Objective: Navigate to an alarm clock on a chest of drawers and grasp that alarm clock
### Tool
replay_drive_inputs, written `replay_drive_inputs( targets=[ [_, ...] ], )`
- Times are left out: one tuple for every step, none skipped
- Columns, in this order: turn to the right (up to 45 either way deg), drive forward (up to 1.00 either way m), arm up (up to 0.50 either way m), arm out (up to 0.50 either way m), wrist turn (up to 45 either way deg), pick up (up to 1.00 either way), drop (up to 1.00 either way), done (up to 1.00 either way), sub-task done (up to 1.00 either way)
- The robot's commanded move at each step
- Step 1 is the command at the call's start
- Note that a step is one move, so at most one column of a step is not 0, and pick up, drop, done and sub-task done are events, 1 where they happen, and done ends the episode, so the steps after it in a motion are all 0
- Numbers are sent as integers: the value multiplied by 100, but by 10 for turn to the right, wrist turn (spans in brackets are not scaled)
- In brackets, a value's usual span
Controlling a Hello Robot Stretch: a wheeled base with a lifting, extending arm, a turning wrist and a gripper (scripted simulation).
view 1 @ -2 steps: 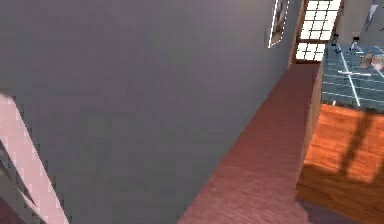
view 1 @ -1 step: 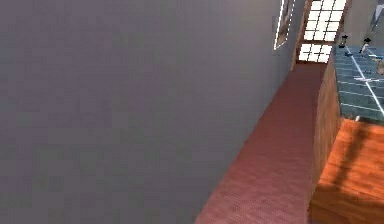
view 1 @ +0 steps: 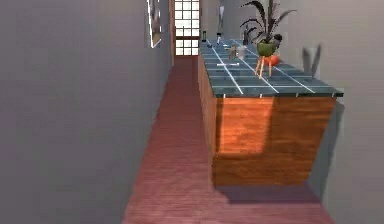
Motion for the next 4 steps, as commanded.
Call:
replay_drive_inputs(
  targets=[
    [0,70,0,0,0,0,0,0,0],
    [150,0,0,0,0,0,0,0,0],
    [0,50,0,0,0,0,0,0,0],
    [-180,0,0,0,0,0,0,0,0]
  ],
)
